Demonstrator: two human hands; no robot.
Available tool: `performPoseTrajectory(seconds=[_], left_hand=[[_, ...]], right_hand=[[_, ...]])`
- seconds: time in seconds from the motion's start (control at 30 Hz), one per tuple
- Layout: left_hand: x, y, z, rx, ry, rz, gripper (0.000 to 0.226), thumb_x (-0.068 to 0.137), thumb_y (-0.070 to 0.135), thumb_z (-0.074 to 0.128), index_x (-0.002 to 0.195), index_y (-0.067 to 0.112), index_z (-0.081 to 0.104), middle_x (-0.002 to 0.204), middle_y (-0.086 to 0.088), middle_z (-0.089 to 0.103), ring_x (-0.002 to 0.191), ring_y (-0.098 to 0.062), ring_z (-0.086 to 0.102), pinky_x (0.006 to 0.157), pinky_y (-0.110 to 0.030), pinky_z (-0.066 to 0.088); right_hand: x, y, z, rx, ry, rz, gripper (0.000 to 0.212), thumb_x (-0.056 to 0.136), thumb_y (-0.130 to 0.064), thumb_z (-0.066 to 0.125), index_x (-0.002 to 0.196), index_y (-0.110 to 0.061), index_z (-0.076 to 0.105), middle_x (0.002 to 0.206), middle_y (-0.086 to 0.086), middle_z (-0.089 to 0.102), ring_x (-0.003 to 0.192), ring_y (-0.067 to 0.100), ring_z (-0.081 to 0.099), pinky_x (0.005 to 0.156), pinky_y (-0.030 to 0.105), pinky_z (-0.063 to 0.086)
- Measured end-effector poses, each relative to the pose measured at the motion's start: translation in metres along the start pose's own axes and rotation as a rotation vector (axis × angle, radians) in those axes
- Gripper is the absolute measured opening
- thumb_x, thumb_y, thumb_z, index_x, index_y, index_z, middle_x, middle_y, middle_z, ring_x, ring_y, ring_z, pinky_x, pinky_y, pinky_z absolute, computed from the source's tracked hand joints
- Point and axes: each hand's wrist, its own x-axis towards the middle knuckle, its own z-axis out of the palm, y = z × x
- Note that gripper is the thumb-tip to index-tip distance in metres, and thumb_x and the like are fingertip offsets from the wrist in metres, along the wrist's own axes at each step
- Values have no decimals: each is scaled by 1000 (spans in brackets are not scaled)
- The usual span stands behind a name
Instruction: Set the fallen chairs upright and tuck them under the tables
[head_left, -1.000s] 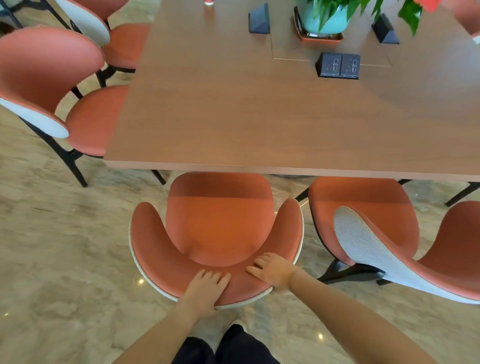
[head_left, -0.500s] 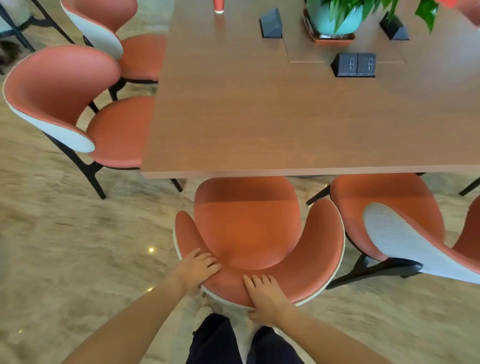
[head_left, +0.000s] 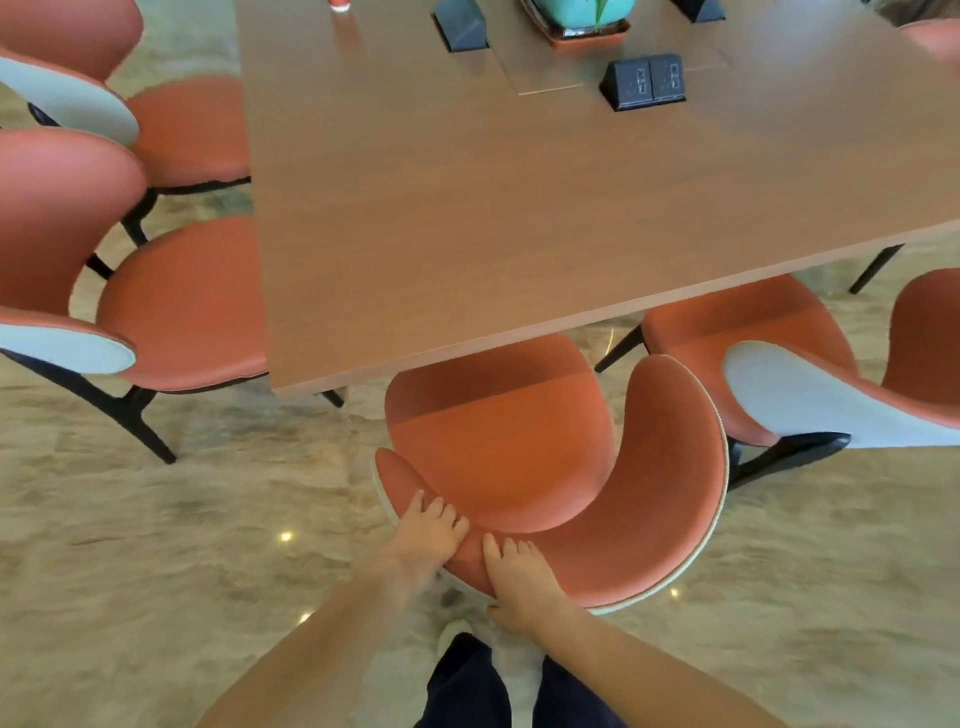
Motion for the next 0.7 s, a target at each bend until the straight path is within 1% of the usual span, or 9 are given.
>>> performPoseTrajectory(seconds=[0.13, 0.3, 0.37, 0.47, 0.53, 0.57, 0.6, 0.63, 0.7], left_hand=[[9, -1, 5, 77, 34, 52, 69, 84, 20, 67, 142, 5, 33, 137, -19, 46, 127, -36, 42, 110, -48, 28], [4, -3, 7, 119, 87, 102, 50, 88, 12, 57, 135, 3, 43, 128, -18, 55, 117, -35, 51, 104, -46, 34], [3, -5, 10, 119, 101, 113, 49, 88, 13, 57, 134, 3, 44, 125, -18, 56, 114, -35, 53, 102, -46, 37], [2, -9, 5, 87, 113, 127, 60, 86, 23, 61, 139, 6, 38, 131, -16, 52, 119, -33, 49, 105, -43, 35], [-6, -13, 6, -72, 115, 142, 72, 83, 38, 64, 143, 13, 36, 141, -10, 45, 130, -29, 41, 112, -39, 27], [-13, -16, 6, -211, 115, 139, 77, 80, 47, 65, 145, 17, 37, 145, -4, 42, 135, -26, 36, 116, -37, 22], [-18, -19, 6, -413, 99, 105, 78, 77, 54, 65, 144, 22, 39, 147, 1, 41, 138, -21, 33, 117, -33, 19], [-24, -21, 3, -674, 119, 49, 74, 77, 59, 63, 141, 26, 44, 144, 5, 45, 137, -16, 34, 115, -30, 22], [-30, -19, -17, -1276, 110, -146, 59, 81, 62, 55, 130, 29, 53, 124, 8, 59, 128, -14, 46, 103, -25, 32]], right_hand=[[-6, 2, -13, 59, -20, -26, 91, 87, -43, 62, 150, 1, 14, 132, 24, 48, 119, 37, 47, 105, 38, 32], [-11, -3, -17, 70, -24, -31, 88, 86, -40, 63, 148, 3, 18, 125, 24, 53, 111, 37, 51, 101, 39, 36], [-11, -4, -16, 82, -30, -13, 87, 85, -39, 65, 148, 3, 20, 124, 23, 53, 111, 38, 51, 101, 39, 35], [-9, -3, -14, 150, -26, 9, 86, 81, -41, 67, 144, 0, 27, 123, 20, 53, 110, 37, 51, 98, 38, 36], [-9, 2, -15, 373, -59, 52, 85, 73, -56, 65, 138, -9, 39, 121, 11, 57, 110, 30, 54, 92, 34, 40], [-11, 4, -18, 581, -81, 116, 84, 68, -64, 60, 135, -15, 47, 122, 4, 59, 109, 23, 55, 90, 31, 42], [-14, 7, -24, 862, -74, 199, 80, 66, -68, 57, 130, -20, 55, 120, -3, 61, 108, 15, 56, 90, 27, 43], [-17, 10, -31, 1150, -42, 304, 75, 65, -69, 58, 124, -23, 62, 116, -8, 65, 104, 11, 58, 90, 25, 44], [-20, 19, -40, 1652, 72, 458, 56, 73, -62, 62, 112, -22, 70, 106, -7, 72, 102, 12, 64, 90, 27, 46]])
